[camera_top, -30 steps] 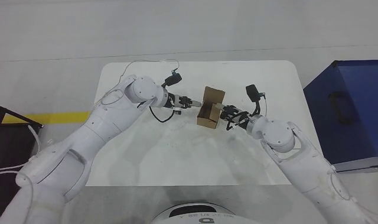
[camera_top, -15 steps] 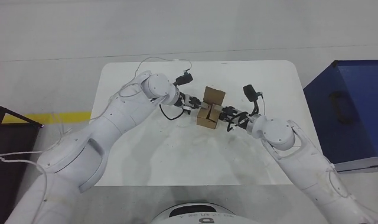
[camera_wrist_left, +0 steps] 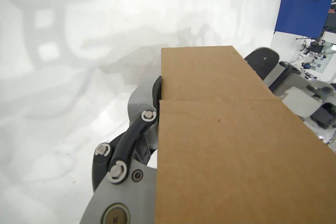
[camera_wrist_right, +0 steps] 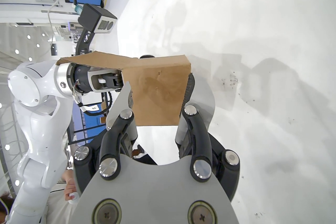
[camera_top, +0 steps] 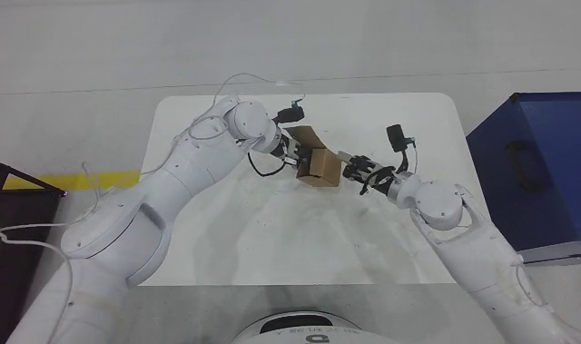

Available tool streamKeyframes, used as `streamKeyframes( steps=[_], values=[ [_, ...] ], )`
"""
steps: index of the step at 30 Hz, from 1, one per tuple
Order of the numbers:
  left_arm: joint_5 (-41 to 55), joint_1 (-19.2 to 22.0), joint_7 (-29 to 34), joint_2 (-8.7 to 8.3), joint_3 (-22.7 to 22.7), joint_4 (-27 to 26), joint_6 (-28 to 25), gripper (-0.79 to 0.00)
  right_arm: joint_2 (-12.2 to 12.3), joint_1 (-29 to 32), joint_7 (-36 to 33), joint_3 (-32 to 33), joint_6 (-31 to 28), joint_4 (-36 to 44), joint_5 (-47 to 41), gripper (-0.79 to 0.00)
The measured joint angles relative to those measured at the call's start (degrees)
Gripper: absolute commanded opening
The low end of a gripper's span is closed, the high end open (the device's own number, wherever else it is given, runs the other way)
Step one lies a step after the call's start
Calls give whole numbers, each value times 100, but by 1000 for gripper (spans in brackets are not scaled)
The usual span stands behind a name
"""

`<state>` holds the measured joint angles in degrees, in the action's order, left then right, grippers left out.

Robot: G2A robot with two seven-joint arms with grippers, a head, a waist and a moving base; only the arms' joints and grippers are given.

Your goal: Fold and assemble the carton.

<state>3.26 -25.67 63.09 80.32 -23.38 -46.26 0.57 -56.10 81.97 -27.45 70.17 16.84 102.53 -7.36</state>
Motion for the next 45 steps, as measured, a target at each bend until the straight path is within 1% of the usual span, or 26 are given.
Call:
streamKeyframes(
  steps=[1,2,3,5,6,7,9,12,13,15,16,18,19,21,22,25,26,28,30,31,32,33,34,37,45],
  values=[
    [-39,4,58,-38,-51,-72,19,-785,6,49,-3,84,-43,33,-58,-280],
    [-71,-1,104,-70,-90,-133,36,-686,9,84,-11,136,-71,56,-96,-262],
    [-102,-15,153,-107,-133,-200,59,-566,10,115,-28,177,-99,76,-135,-256],
    [-197,-72,263,-213,-243,-375,127,-406,10,166,-105,234,-168,100,-238,-237],
    [-243,-108,312,-267,-297,-462,154,-188,9,175,-147,245,-189,101,-278,-225],
    [-308,-166,364,-348,-383,-586,191,0,5,175,-202,243,-207,99,-322,-215],
    [-407,-283,417,-493,-547,-788,248,0,-6,155,-268,213,-235,81,-370,-194],
    [-519,-555,525,-781,-927,-1236,314,0,-30,89,-328,129,-266,28,-415,-182],
    [-538,-696,561,-911,-1131,-1460,335,0,-41,57,-347,95,-271,4,-430,-182],
    [-506,-956,600,-1119,-1505,-1825,382,0,-54,10,-371,62,-288,-32,-457,-182],
    [-503,-1159,625,-1266,-1789,-2075,422,0,-62,-19,-379,52,-305,-54,-473,-172],
    [-553,-1510,677,-1492,-2255,-2452,488,0,-70,-60,-388,46,-326,-82,-480,-163],
    [-593,-1773,718,-1641,-2586,-2711,521,0,-74,-92,-395,46,-333,-100,-466,-157],
    [-658,-2210,785,-1854,-3106,-3126,577,0,-81,-146,-410,46,-341,-118,-439,-157],
    [-675,-2512,792,-1982,-3471,-3397,630,0,-86,-184,-428,44,-344,-123,-435,-154],
    [-770,-3193,642,-2225,-4310,-3924,807,0,-100,-262,-526,8,-355,-131,-459,-142],
    [-842,-3354,574,-2274,-4508,-4044,848,0,-103,-285,-595,-20,-353,-141,-465,-135],
    [-943,-3616,374,-2339,-4824,-4260,935,0,-111,-361,-841,-109,-367,-210,-466,-126],
    [-942,-3700,178,-2344,-4893,-4358,1005,0,-120,-429,-986,-189,-389,-290,-419,-108],
    [-992,-3685,47,-2332,-4838,-4366,1040,0,-129,-464,-1040,-237,-412,-332,-403,-95],
    [-1028,-3647,-35,-2314,-4756,-4351,1064,0,-135,-484,-1059,-263,-428,-359,-397,-62],
    [-1012,-3594,-103,-2288,-4654,-4317,1074,0,-140,-499,-1066,-282,-444,-381,-394,-9],
    [-912,-3509,-184,-2245,-4503,-4232,1085,0,-146,-511,-1062,-290,-455,-408,-402,0],
    [-399,-3342,-319,-2144,-4265,-4002,1214,0,-149,-518,-1035,-273,-447,-429,-427,0],
    [-360,-3347,-315,-2145,-4273,-4004,1216,0,-149,-517,-1036,-273,-446,-426,-426,0]
  ],
)
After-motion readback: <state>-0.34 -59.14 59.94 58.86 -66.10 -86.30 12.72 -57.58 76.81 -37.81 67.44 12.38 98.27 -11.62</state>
